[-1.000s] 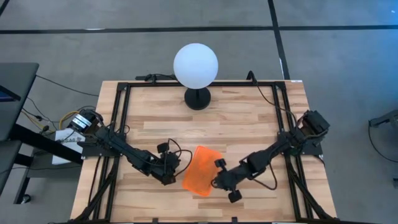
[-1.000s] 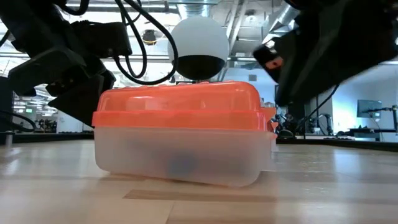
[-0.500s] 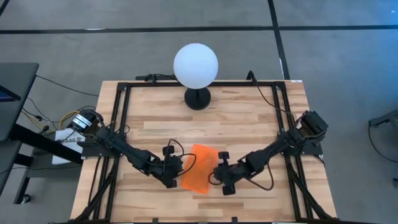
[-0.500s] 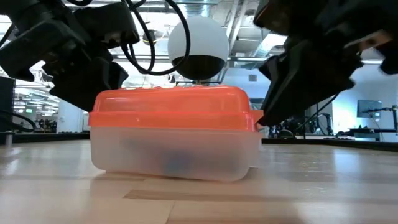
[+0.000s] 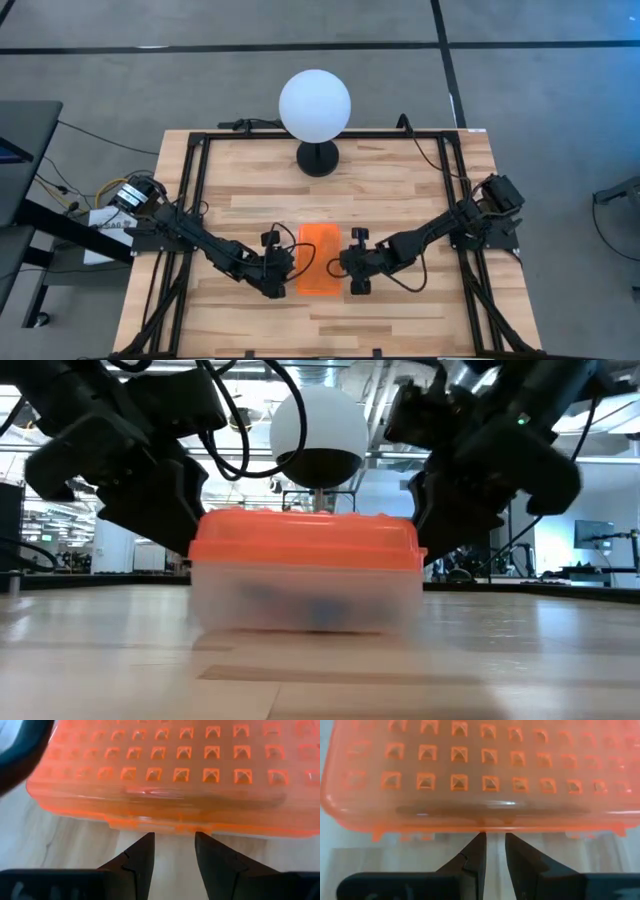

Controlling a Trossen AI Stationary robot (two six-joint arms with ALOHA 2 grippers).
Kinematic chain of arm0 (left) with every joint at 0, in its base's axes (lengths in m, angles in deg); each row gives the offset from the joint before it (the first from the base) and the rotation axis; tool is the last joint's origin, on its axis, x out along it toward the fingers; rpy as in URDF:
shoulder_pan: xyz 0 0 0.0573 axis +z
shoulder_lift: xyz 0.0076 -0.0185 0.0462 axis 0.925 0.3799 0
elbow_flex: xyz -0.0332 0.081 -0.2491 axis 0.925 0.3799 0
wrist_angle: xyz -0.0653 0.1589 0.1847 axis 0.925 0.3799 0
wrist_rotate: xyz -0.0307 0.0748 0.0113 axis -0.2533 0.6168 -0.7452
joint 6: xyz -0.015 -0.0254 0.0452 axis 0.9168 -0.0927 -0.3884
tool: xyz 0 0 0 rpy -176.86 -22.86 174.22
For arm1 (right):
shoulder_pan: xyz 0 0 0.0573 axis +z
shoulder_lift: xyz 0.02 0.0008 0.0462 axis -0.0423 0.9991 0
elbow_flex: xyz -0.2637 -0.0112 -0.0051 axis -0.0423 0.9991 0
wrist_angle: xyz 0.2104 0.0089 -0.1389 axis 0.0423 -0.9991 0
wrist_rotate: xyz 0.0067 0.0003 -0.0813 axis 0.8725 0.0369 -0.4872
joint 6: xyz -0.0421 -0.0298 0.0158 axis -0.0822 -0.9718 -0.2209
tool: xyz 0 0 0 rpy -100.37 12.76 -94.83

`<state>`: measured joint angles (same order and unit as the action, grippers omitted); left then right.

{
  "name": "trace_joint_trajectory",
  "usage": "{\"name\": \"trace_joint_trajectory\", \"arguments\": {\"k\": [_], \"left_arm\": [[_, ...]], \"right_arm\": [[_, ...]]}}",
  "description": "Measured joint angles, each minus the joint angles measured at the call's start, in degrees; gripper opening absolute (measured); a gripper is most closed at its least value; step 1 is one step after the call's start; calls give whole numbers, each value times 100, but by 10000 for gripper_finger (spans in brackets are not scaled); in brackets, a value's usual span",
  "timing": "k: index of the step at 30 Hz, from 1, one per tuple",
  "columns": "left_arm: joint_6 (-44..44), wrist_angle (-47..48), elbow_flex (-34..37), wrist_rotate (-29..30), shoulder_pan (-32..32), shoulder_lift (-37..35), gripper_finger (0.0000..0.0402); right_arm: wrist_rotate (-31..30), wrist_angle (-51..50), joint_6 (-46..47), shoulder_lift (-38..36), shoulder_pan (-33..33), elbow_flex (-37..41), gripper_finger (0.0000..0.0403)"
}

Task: Pick & place school supplies into a supply box
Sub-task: Close the orange supply box

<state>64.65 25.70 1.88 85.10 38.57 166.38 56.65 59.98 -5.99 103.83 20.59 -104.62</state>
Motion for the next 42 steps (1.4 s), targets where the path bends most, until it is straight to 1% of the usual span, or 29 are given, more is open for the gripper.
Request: {"name": "trace_joint_trajectory", "arguments": {"k": [7,10,12,14,18,21,31,35,39,42], "left_arm": [[-32,37,2,214,184,11,137],[-62,-5,3,273,240,143,137],[-104,-145,-9,266,308,295,137],[-232,-210,-1,45,409,448,137],[-373,-469,-2,-348,585,566,137],[-373,-470,-2,-451,657,566,137],[-397,-477,-2,-443,662,566,137],[-330,-276,-2,-278,662,564,137],[-48,52,-7,-243,660,556,137],[77,178,-9,-235,660,551,137]], "right_arm": [[-2,-31,-2,2,-75,4,65],[-2,-41,-1,2,-60,4,65],[0,-116,1,2,-51,4,65],[-2,-133,2,5,-50,7,65],[-229,-318,39,7,-49,4,65],[-409,-384,47,7,-49,4,65],[-571,-525,94,7,-67,4,65],[-797,-840,351,7,-62,4,65],[-939,-1034,489,7,-50,4,65],[-1243,-1025,460,-80,40,-3,65]]}}
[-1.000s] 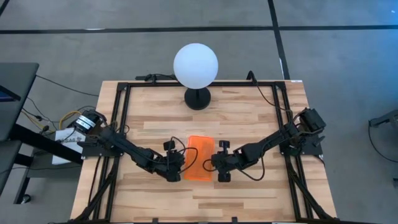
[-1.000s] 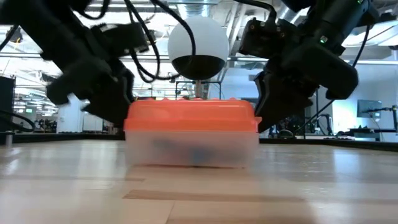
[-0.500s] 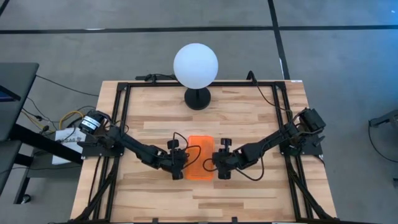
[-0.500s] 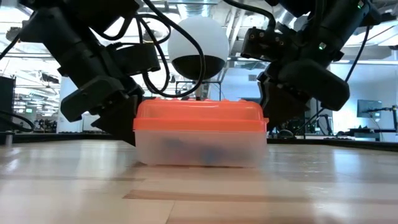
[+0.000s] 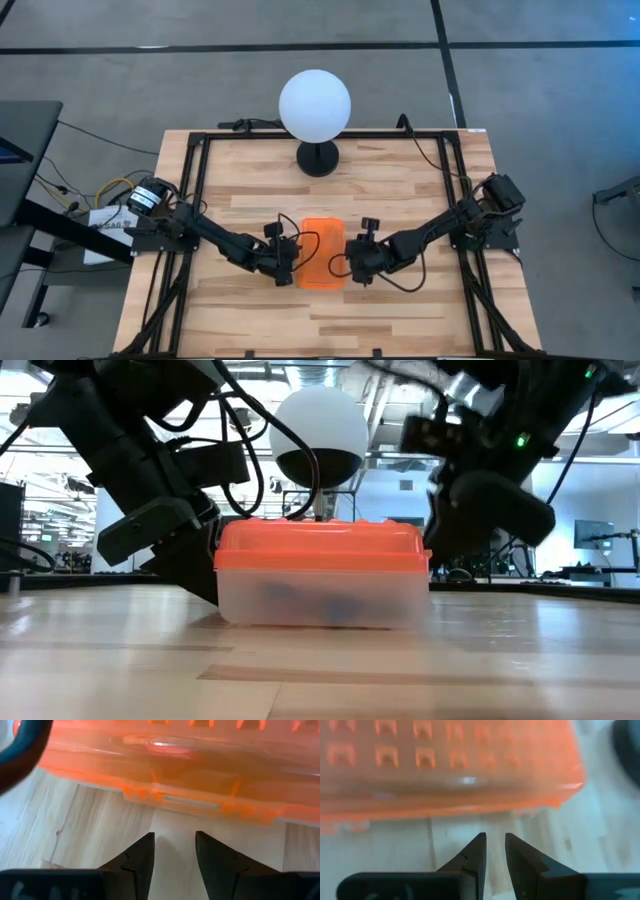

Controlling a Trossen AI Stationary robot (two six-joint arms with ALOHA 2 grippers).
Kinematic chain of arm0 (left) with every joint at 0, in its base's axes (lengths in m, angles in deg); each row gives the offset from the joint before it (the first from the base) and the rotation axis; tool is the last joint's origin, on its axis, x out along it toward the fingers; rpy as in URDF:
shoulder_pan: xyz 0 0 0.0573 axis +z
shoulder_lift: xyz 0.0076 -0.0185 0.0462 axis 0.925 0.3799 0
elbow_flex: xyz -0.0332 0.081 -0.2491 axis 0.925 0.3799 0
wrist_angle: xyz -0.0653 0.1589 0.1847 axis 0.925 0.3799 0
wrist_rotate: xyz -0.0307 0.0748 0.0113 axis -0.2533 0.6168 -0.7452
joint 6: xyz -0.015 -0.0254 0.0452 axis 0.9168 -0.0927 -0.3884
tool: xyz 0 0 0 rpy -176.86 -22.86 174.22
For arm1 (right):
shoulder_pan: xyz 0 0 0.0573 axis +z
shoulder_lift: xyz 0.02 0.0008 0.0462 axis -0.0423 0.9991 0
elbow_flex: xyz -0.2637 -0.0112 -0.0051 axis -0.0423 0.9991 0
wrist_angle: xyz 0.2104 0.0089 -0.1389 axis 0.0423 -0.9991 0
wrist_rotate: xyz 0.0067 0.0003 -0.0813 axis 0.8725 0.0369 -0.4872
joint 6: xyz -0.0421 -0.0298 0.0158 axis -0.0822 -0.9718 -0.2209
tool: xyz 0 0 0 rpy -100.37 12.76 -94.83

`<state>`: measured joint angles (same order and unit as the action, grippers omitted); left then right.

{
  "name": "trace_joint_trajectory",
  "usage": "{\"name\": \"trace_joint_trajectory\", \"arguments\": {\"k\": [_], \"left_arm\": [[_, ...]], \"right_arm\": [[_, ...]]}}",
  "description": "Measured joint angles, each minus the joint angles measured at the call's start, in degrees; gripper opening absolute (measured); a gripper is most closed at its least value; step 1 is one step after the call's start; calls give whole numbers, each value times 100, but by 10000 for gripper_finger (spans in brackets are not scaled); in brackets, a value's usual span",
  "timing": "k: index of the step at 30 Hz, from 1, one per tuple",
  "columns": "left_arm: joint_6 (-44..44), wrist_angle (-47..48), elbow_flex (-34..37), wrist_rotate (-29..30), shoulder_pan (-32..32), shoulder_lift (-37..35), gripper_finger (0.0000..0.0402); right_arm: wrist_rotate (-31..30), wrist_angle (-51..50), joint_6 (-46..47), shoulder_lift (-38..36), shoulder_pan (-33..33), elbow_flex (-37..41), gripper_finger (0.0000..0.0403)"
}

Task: Pick & place school supplies into a supply box
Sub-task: Close the orange supply box

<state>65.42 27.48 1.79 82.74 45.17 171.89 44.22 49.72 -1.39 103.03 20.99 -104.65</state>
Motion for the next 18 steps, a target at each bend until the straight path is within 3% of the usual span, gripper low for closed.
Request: {"name": "trace_joint_trajectory", "arguments": {"k": [4,8,15,18], "left_arm": [[1,26,0,-75,0,-2,137],[1,45,0,-153,2,-4,137],[14,118,0,-206,2,-7,137],[47,143,-2,-219,2,-7,137]], "right_arm": [[-478,66,-79,-317,135,-24,65],[-499,666,-483,-545,169,-26,65],[644,2295,-1558,-212,-64,-26,65],[705,2335,-1566,-82,-201,-24,65]]}}
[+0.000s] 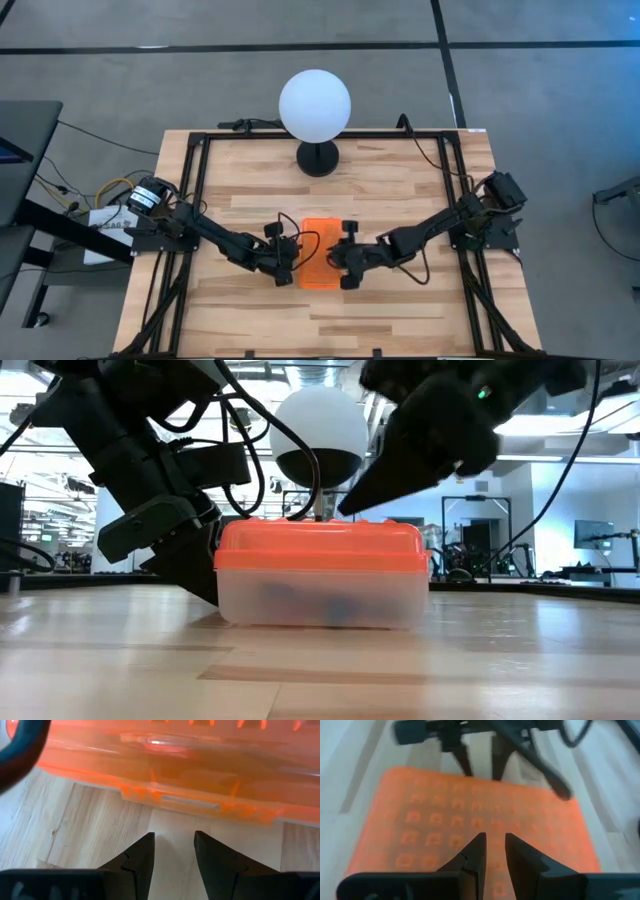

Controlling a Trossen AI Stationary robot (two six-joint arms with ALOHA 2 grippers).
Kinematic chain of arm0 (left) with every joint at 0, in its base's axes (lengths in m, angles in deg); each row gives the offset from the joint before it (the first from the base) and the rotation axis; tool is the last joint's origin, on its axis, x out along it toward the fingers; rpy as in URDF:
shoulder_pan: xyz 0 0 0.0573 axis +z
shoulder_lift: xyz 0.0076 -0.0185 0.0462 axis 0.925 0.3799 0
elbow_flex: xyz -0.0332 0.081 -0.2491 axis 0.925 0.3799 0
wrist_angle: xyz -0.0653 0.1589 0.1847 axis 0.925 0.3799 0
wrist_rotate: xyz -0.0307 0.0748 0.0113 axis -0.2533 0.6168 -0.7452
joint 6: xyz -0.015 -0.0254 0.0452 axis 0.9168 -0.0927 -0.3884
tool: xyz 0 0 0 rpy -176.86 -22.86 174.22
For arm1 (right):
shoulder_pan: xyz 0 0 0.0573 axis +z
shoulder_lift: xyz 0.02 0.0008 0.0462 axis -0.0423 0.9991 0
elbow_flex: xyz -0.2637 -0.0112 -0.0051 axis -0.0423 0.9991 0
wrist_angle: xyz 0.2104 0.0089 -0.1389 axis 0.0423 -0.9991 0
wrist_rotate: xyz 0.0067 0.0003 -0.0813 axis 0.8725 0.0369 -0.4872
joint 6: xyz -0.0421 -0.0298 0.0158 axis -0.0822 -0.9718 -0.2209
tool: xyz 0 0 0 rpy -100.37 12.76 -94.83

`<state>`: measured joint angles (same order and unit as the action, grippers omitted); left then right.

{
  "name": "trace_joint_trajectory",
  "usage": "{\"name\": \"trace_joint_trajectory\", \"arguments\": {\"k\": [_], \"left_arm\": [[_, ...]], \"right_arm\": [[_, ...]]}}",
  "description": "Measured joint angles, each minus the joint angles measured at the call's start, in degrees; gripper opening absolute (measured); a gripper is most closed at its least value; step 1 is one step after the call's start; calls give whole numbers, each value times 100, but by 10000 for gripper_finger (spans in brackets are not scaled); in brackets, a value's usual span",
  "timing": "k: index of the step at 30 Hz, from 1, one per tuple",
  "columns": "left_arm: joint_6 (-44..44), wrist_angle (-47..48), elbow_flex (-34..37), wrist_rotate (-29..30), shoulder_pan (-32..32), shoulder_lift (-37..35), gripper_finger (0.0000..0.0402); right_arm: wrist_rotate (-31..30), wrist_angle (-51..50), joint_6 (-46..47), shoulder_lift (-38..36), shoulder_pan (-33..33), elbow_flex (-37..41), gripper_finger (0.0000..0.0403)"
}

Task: Pick & place school supplies into a supply box
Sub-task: Close the orange supply box

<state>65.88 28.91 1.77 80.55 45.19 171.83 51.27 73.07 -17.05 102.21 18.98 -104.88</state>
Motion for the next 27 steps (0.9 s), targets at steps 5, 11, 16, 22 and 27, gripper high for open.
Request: {"name": "trace_joint_trajectory", "arguments": {"k": [5,11,16,22,27], "left_arm": [[2,5,0,-4,-2,0,137],[2,3,2,-15,-2,0,137],[0,-19,4,-20,-2,2,137],[1,-28,7,-22,-2,4,137],[0,-32,9,-19,-2,5,137]], "right_arm": [[125,364,-65,56,-96,0,65],[521,677,-153,56,-225,-2,65],[810,852,-102,175,-364,-10,65],[1294,903,198,563,-553,-4,65],[1665,984,349,818,-673,-38,65]]}}
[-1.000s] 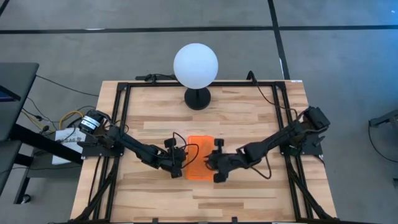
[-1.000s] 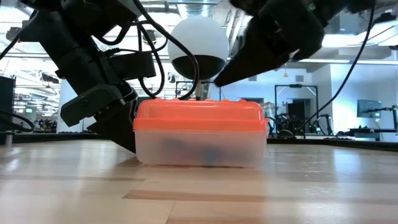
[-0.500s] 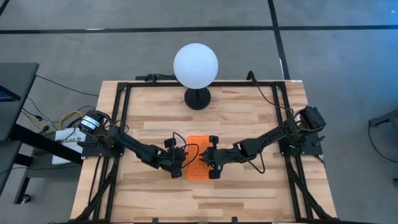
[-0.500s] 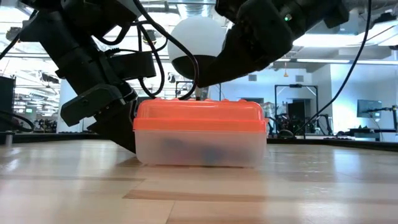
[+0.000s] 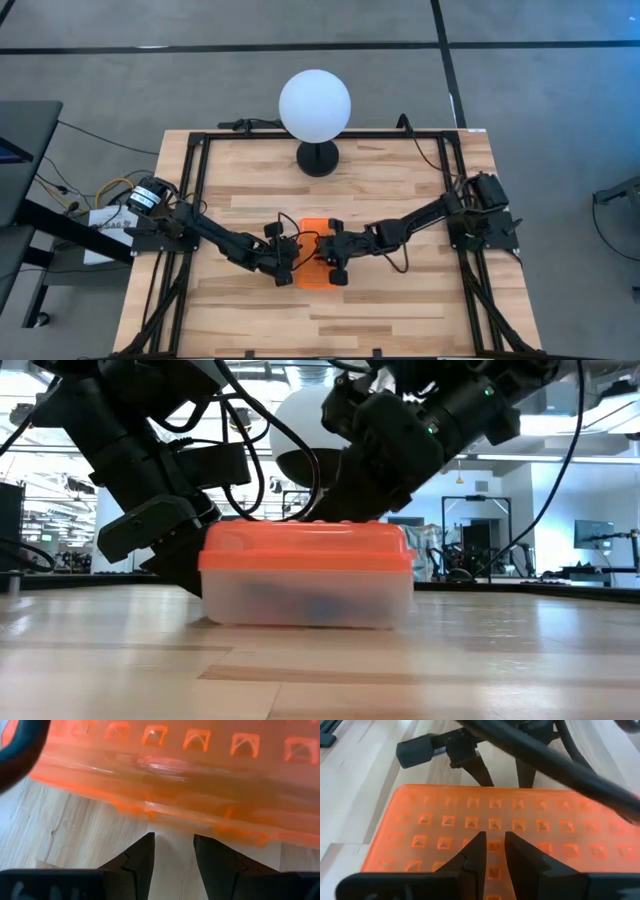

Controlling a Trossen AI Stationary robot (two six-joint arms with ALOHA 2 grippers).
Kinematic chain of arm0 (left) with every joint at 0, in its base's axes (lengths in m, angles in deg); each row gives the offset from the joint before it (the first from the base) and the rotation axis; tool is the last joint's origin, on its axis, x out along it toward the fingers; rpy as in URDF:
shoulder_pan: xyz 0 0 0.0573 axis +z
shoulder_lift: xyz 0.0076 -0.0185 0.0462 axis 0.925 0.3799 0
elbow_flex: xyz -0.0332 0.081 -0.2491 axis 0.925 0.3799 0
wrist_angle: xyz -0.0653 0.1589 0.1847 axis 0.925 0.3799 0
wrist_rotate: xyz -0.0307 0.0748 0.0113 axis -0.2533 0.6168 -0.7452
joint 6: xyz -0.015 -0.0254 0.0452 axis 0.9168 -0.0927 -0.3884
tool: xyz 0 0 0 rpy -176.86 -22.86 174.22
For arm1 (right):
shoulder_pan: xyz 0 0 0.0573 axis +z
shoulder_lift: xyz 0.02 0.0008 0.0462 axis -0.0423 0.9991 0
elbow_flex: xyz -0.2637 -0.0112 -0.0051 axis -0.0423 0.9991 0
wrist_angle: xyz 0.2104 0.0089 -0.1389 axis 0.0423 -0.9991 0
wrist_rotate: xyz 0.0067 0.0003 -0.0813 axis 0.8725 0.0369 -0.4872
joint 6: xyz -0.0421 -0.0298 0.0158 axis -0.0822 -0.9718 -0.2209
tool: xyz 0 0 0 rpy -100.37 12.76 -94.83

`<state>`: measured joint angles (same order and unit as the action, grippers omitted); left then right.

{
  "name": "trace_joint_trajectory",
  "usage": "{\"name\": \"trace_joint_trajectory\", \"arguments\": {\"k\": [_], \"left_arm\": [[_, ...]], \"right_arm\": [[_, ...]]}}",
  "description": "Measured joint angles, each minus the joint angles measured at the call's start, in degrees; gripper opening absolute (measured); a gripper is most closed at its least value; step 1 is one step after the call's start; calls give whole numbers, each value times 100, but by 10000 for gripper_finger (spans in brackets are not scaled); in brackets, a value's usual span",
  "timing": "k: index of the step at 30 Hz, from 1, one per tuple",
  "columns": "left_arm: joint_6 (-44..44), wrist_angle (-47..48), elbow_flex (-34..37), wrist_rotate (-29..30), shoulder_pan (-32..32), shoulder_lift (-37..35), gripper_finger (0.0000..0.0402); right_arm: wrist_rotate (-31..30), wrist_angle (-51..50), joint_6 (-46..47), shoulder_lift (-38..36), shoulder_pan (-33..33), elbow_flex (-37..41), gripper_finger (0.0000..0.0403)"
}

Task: Pick & place school supplies into a supply box
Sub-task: Close the orange supply box

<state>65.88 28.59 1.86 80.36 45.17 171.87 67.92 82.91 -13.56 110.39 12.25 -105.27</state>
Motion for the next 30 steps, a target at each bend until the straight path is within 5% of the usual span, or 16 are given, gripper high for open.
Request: {"name": "trace_joint_trajectory", "arguments": {"k": [20,30], "left_arm": [[245,251,-7,356,-11,6,137],[-4,59,9,369,-48,-16,137]], "right_arm": [[302,-187,-26,3,-68,3,65],[66,-708,-306,-632,134,81,65]]}}
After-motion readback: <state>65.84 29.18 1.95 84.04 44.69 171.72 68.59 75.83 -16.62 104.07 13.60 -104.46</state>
